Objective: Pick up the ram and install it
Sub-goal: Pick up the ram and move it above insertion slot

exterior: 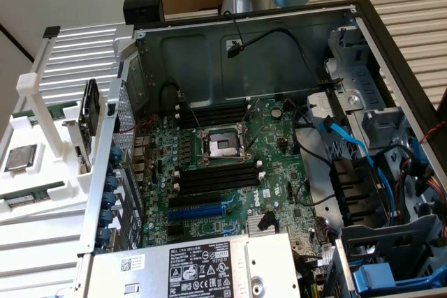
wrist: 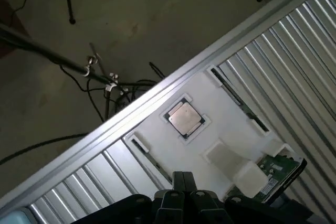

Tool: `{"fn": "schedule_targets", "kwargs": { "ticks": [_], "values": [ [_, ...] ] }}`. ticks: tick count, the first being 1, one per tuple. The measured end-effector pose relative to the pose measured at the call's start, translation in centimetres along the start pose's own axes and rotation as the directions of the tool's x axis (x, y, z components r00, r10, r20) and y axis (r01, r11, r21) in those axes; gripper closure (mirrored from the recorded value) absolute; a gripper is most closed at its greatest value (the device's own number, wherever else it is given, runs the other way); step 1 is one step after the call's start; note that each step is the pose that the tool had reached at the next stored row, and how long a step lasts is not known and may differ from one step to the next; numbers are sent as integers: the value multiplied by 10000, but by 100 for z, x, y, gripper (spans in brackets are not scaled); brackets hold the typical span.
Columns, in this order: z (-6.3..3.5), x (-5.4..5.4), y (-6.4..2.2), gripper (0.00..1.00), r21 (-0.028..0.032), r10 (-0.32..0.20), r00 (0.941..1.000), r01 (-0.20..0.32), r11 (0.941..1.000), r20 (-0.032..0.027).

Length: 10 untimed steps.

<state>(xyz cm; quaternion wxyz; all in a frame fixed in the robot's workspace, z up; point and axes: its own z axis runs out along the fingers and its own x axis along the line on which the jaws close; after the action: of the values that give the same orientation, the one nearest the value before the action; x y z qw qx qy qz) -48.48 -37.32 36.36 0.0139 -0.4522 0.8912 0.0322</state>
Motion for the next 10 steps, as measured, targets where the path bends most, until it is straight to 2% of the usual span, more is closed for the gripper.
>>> {"fn": "schedule_targets", "kwargs": {
  "ticks": [2,3,5,10],
  "values": [
    [0,0,0,90,-16,-366,9993,366,9993,-13],
    [1,0,0,90,-37,-734,9973,734,9973,-27],
    [1,0,0,90,-59,-1091,9940,1091,9940,-39],
    [2,0,0,90,-114,-1988,9800,1987,9800,-71]
  ]
}}
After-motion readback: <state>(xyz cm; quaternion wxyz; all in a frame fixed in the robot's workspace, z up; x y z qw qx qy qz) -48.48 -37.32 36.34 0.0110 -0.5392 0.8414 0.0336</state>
